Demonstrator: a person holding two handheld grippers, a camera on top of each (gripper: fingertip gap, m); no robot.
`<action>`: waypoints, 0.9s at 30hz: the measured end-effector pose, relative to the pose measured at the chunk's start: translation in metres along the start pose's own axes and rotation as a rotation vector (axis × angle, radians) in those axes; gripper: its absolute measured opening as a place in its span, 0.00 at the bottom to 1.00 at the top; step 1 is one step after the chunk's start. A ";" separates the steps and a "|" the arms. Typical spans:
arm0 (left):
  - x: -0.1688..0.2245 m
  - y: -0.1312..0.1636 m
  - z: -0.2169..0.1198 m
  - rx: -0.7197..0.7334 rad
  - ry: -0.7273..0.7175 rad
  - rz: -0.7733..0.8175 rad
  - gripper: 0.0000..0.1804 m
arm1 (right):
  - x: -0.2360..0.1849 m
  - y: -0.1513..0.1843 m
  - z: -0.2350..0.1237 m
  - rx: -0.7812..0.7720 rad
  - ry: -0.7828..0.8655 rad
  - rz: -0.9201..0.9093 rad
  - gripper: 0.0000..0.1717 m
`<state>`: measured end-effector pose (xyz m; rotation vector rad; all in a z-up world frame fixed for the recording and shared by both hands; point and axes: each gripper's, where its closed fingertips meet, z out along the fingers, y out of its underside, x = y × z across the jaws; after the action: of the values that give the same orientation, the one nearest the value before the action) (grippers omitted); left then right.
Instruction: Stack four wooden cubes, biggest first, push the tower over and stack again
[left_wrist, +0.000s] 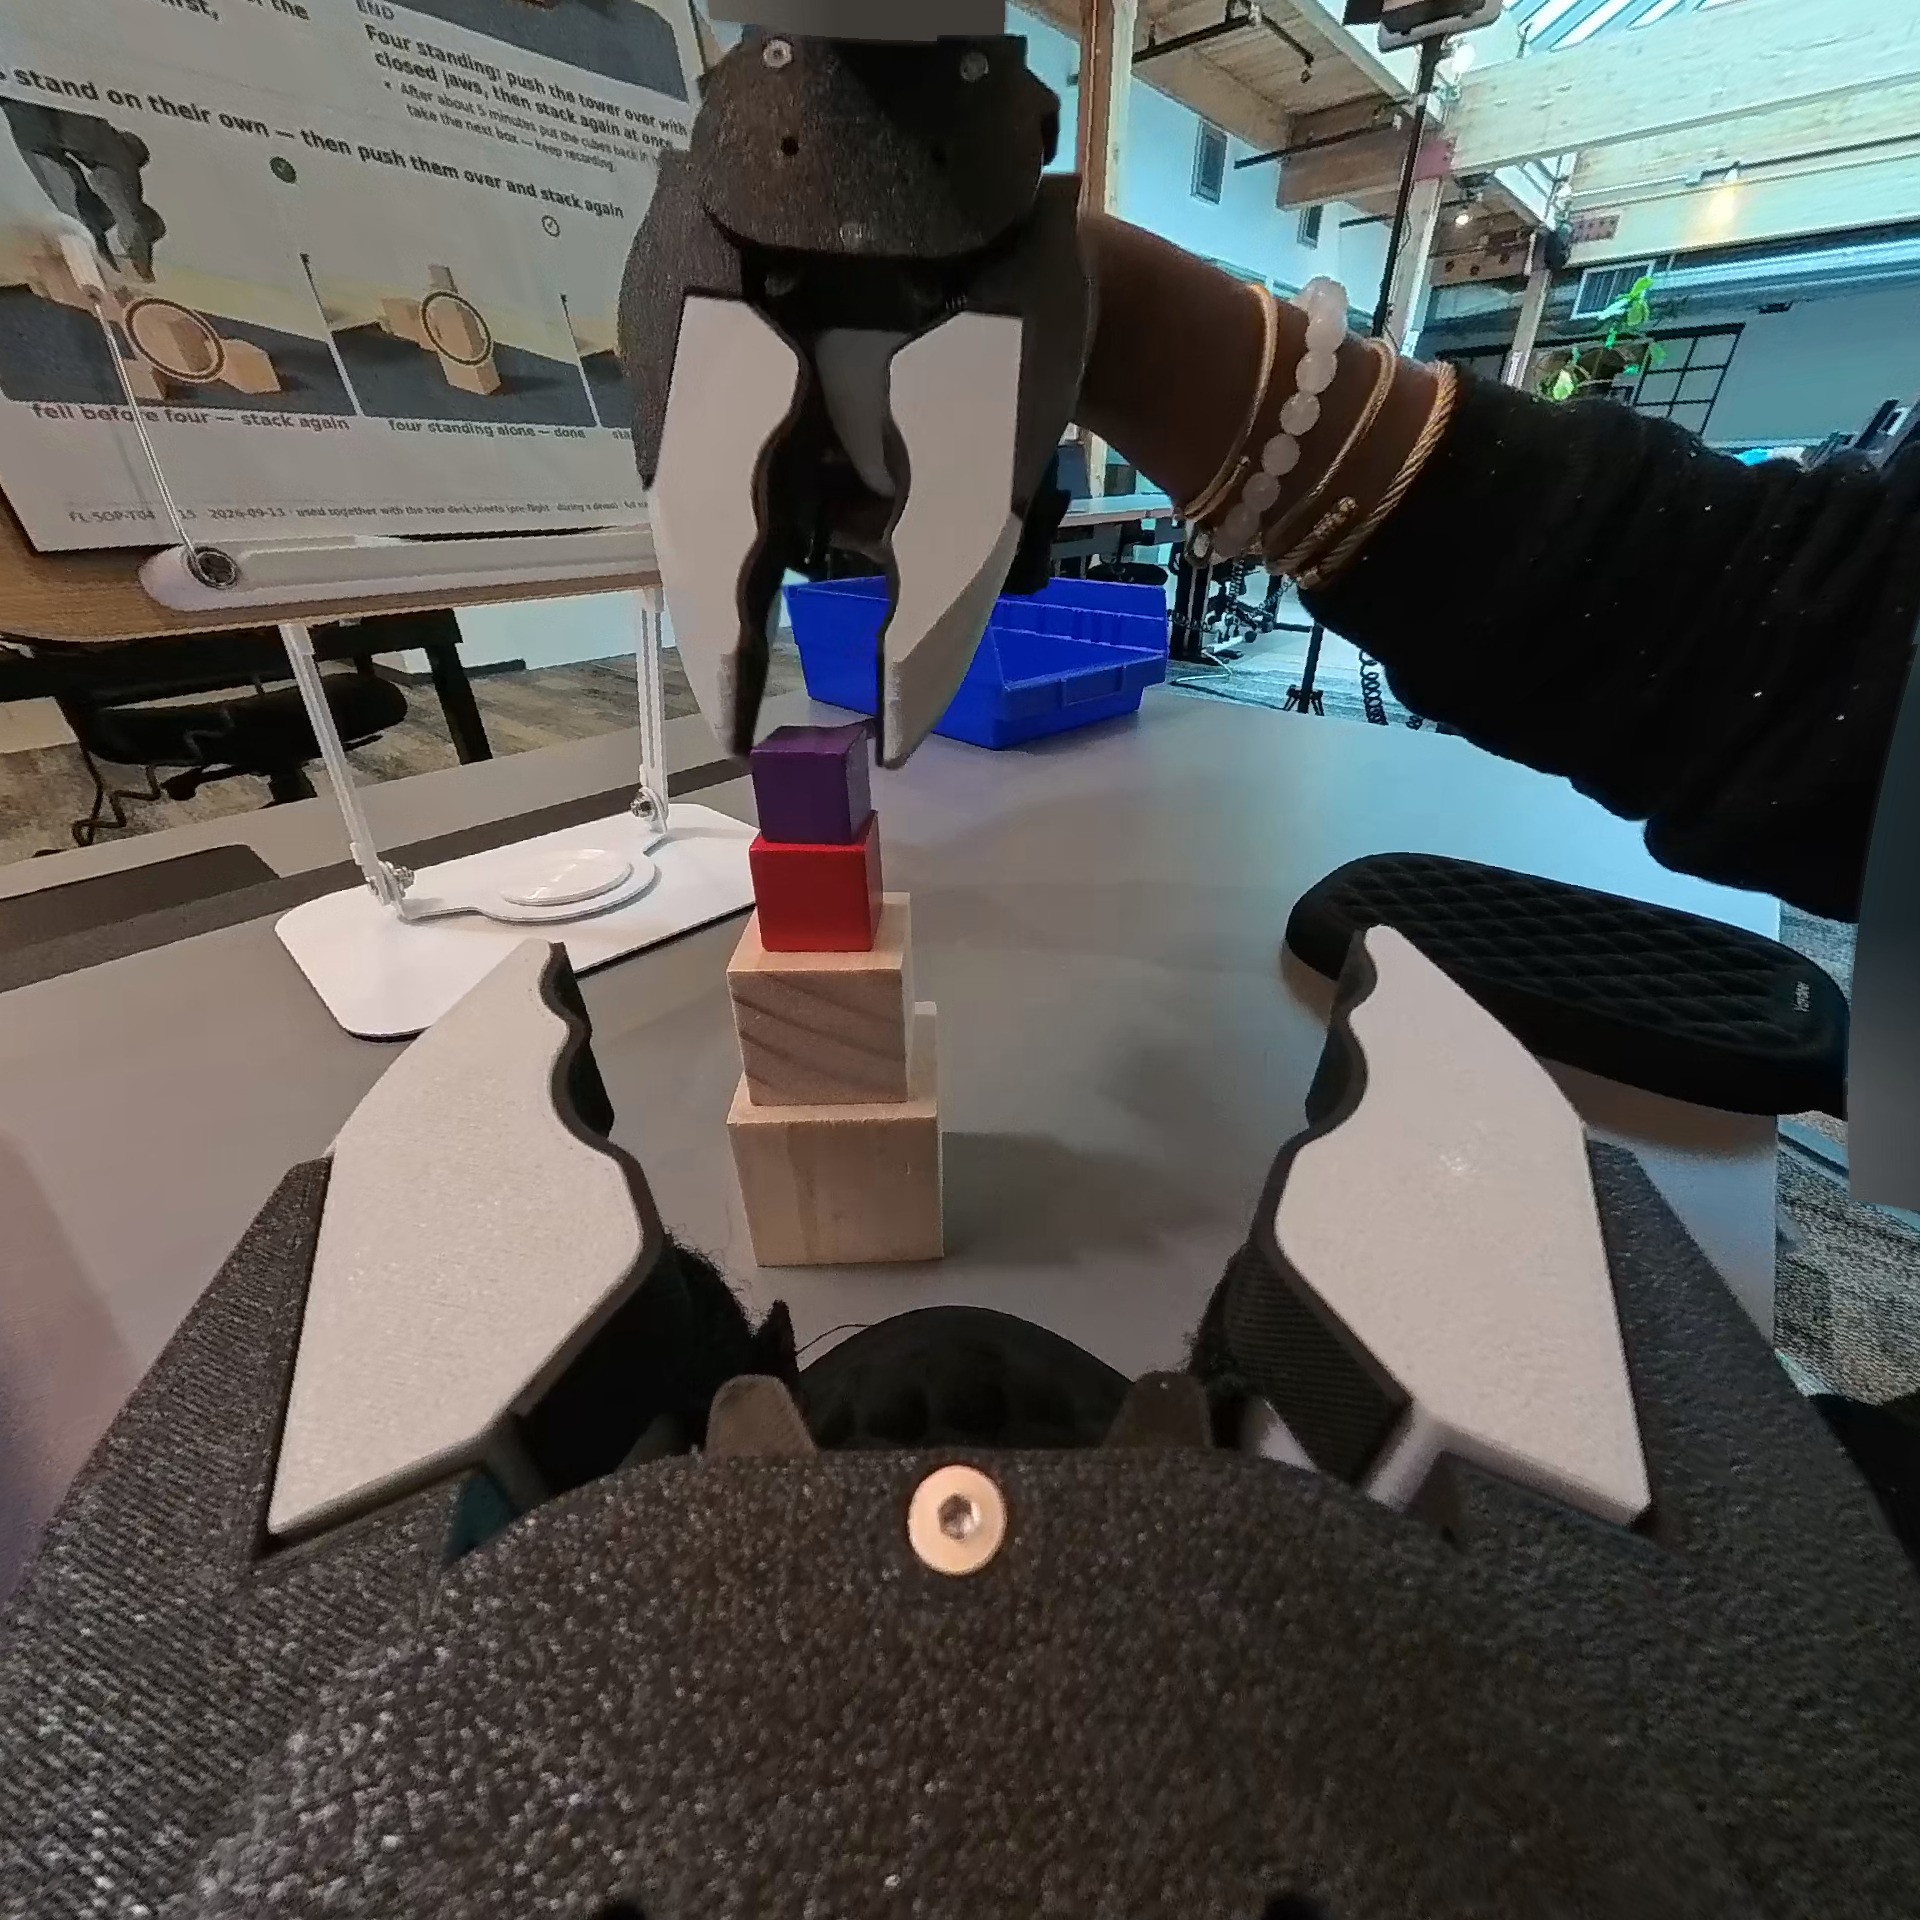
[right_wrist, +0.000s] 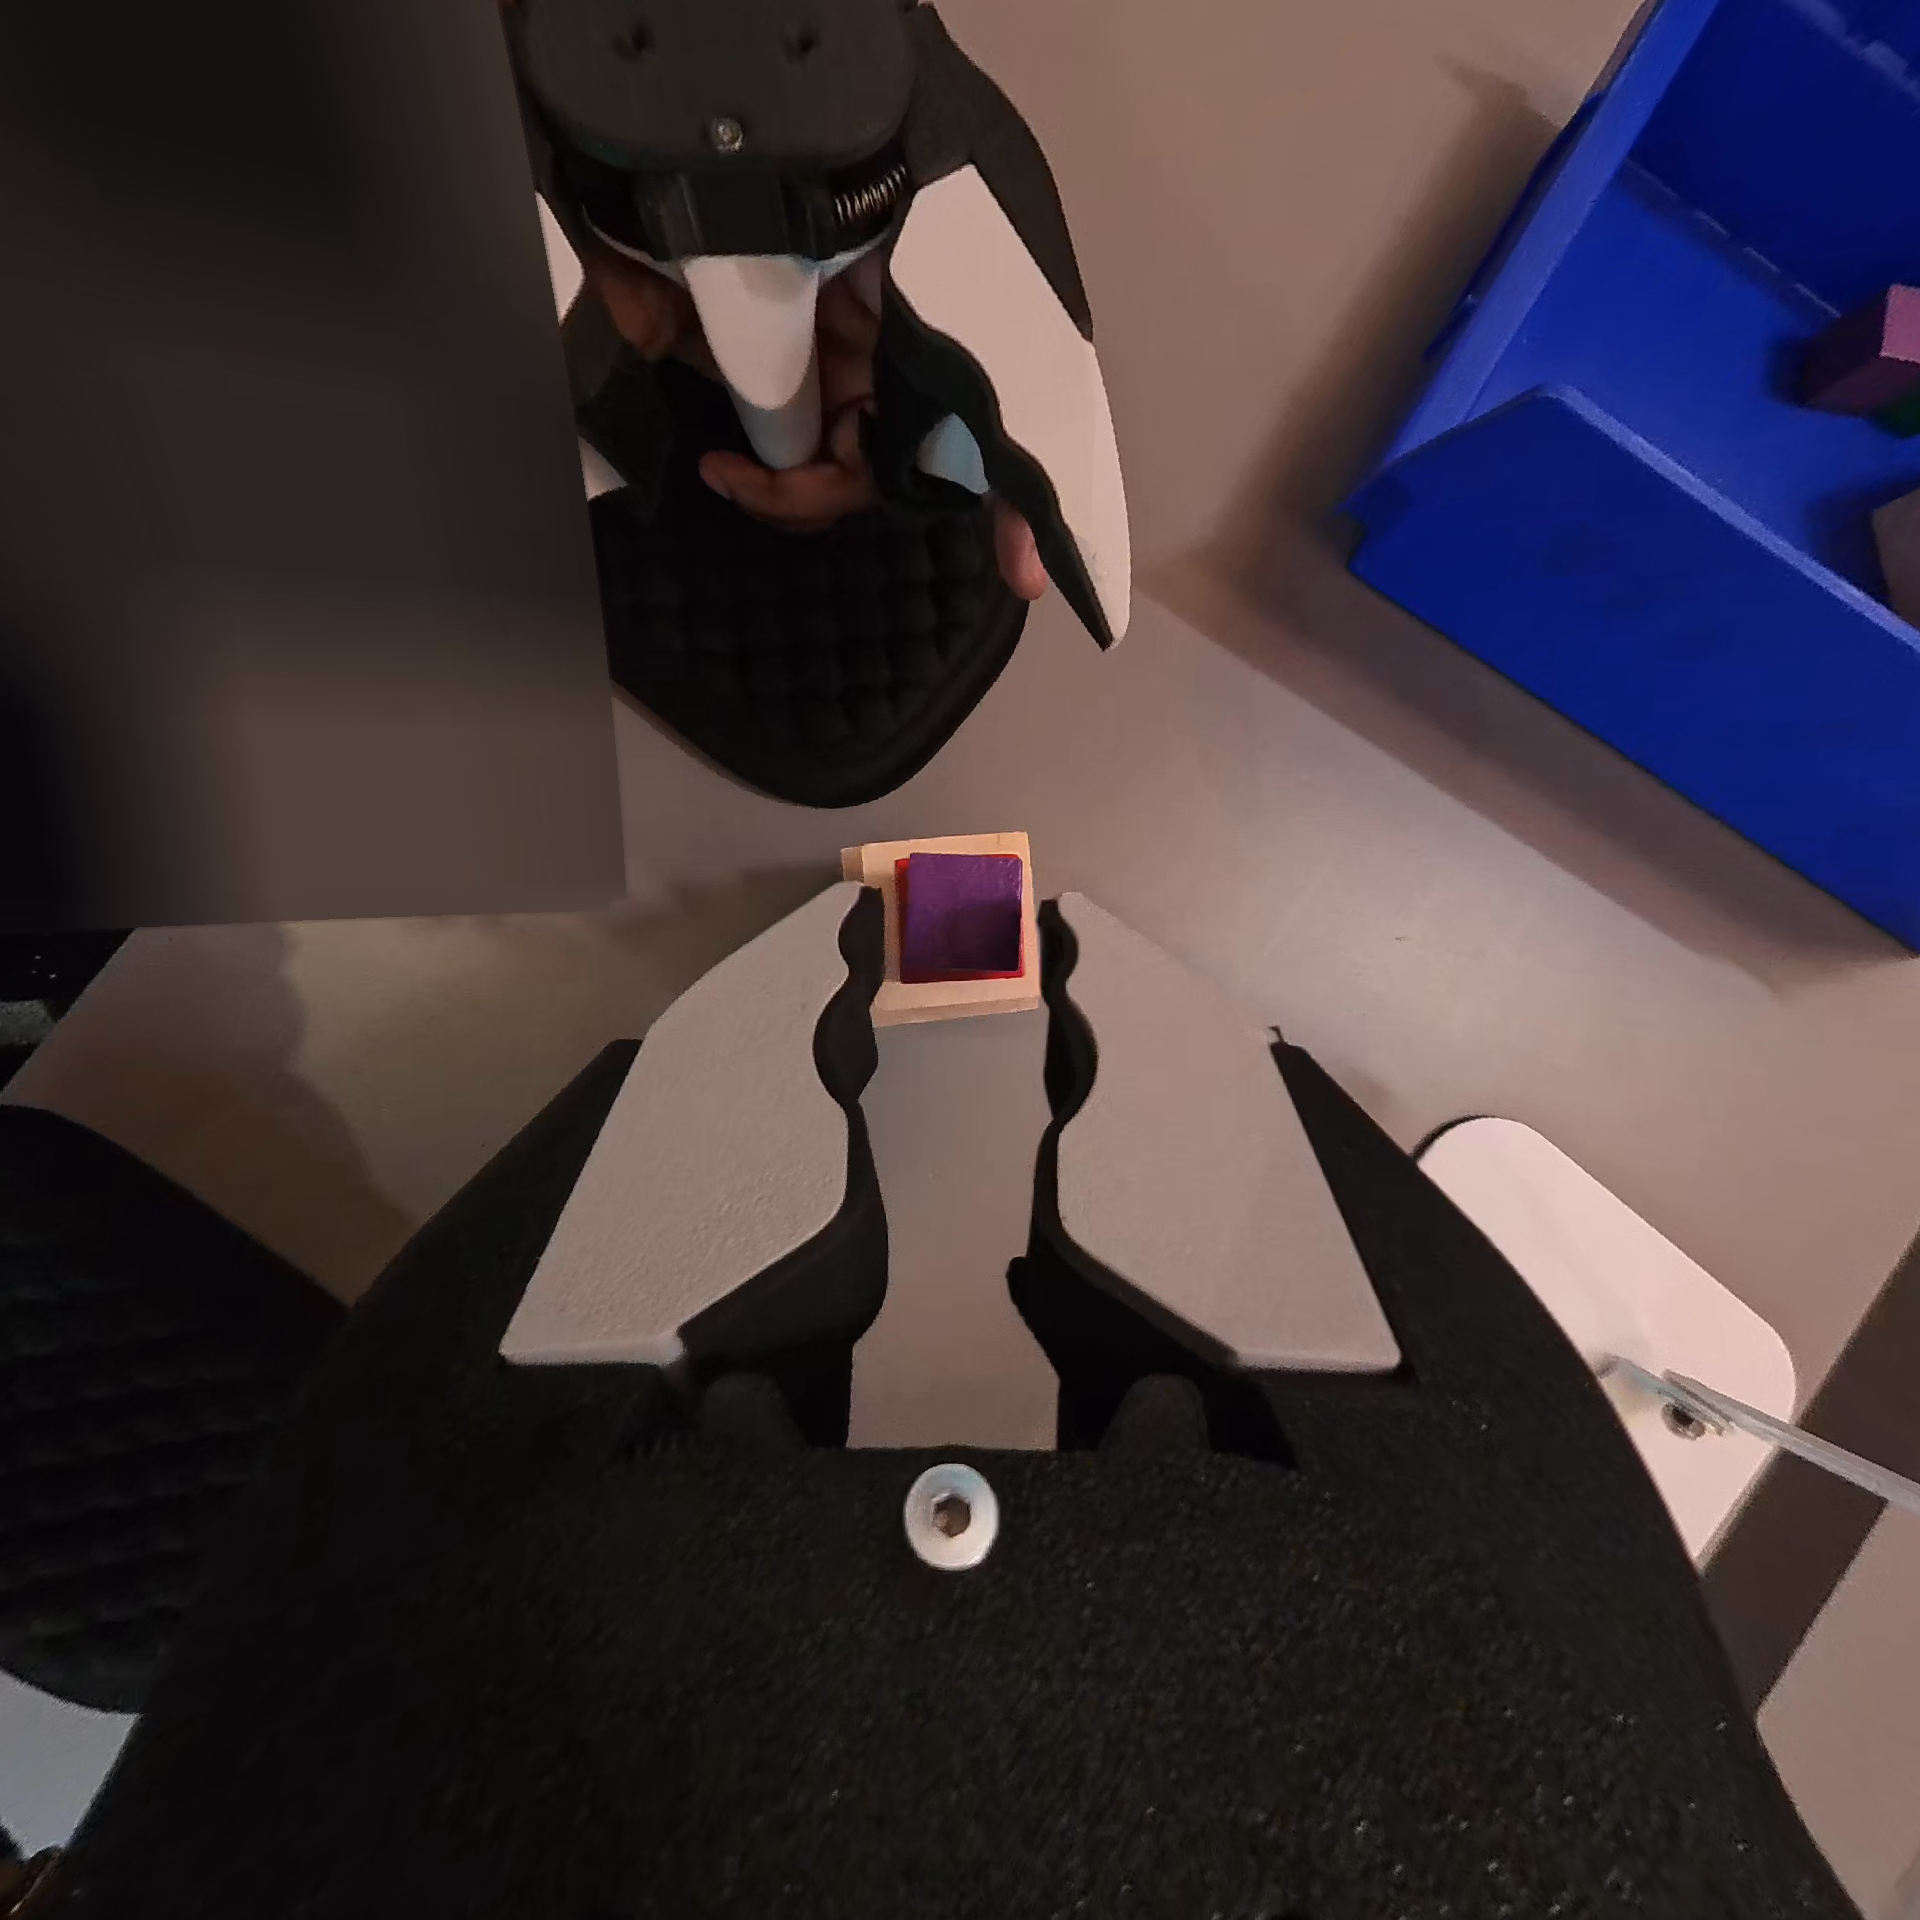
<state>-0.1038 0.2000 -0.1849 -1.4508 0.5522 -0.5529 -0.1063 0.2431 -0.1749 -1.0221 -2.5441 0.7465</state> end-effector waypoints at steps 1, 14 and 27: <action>0.000 0.000 0.000 0.000 0.000 0.000 0.73 | 0.000 -0.001 -0.001 0.007 0.006 0.000 0.18; 0.001 -0.003 -0.002 0.020 0.005 0.000 0.75 | -0.018 -0.053 -0.042 0.518 0.465 0.196 0.84; -0.002 -0.004 -0.002 0.021 0.002 -0.025 0.75 | -0.114 0.034 -0.013 0.542 0.822 0.524 0.80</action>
<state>-0.1069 0.1993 -0.1814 -1.4387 0.5288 -0.5785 -0.0018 0.1883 -0.1923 -1.4151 -1.3006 0.8387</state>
